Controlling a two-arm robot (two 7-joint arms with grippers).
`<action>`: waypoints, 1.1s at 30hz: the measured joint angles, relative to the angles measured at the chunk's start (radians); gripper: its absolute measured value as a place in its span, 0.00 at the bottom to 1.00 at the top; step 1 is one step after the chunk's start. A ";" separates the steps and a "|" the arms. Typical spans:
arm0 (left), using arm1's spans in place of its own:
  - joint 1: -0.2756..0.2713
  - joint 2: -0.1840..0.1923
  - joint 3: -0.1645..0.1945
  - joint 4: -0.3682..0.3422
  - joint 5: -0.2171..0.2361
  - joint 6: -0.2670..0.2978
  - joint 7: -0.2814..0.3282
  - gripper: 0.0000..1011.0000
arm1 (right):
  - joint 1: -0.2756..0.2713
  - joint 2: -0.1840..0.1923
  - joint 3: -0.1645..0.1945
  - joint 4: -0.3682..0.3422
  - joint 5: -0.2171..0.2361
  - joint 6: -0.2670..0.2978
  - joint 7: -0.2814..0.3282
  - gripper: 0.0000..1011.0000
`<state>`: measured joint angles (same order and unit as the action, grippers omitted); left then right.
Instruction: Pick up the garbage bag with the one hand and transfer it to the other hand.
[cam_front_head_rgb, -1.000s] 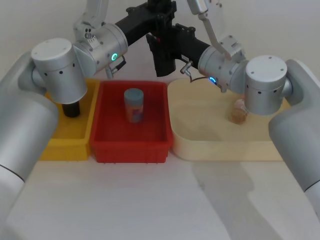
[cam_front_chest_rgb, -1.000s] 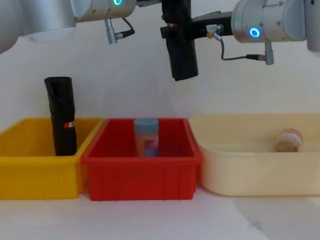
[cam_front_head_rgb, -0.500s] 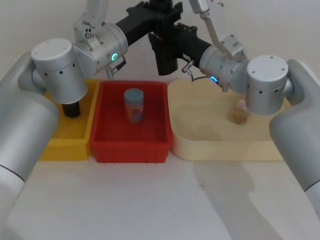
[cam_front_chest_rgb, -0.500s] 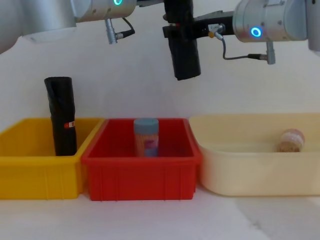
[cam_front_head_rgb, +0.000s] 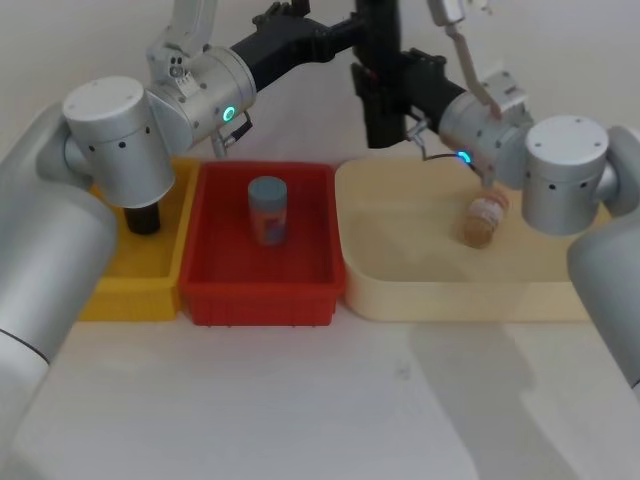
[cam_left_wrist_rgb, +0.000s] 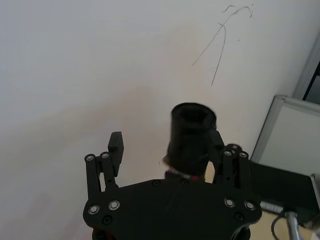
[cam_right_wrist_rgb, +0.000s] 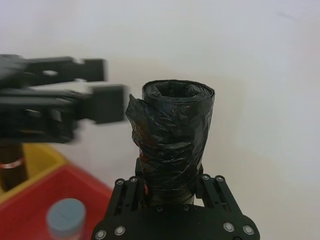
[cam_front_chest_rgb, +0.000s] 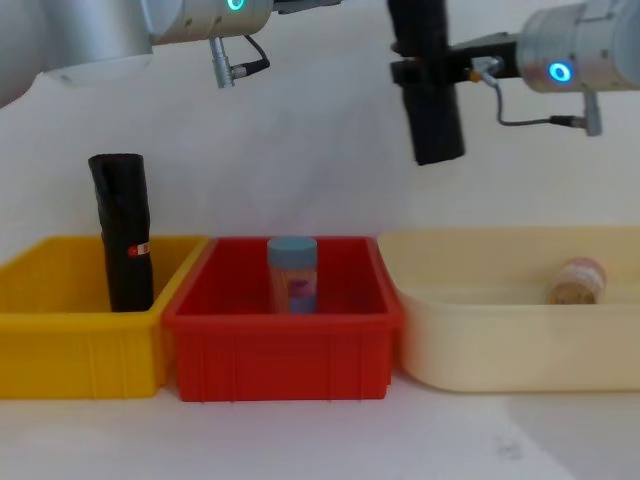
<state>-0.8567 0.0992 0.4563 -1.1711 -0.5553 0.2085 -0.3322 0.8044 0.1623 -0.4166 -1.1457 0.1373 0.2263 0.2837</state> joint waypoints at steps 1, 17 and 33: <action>0.000 0.000 0.000 0.000 0.000 0.000 0.000 0.99 | -0.001 0.002 0.004 -0.001 -0.001 0.003 -0.005 0.51; 0.000 0.000 0.000 0.000 0.000 0.000 0.000 0.99 | -0.060 0.071 0.127 -0.044 -0.001 0.090 -0.110 0.52; 0.000 0.000 0.000 0.000 0.000 0.000 0.000 0.99 | -0.103 0.116 0.211 -0.076 0.016 0.140 -0.154 0.96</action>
<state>-0.8567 0.0993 0.4564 -1.1711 -0.5553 0.2085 -0.3322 0.7014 0.2784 -0.2059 -1.2215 0.1532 0.3658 0.1299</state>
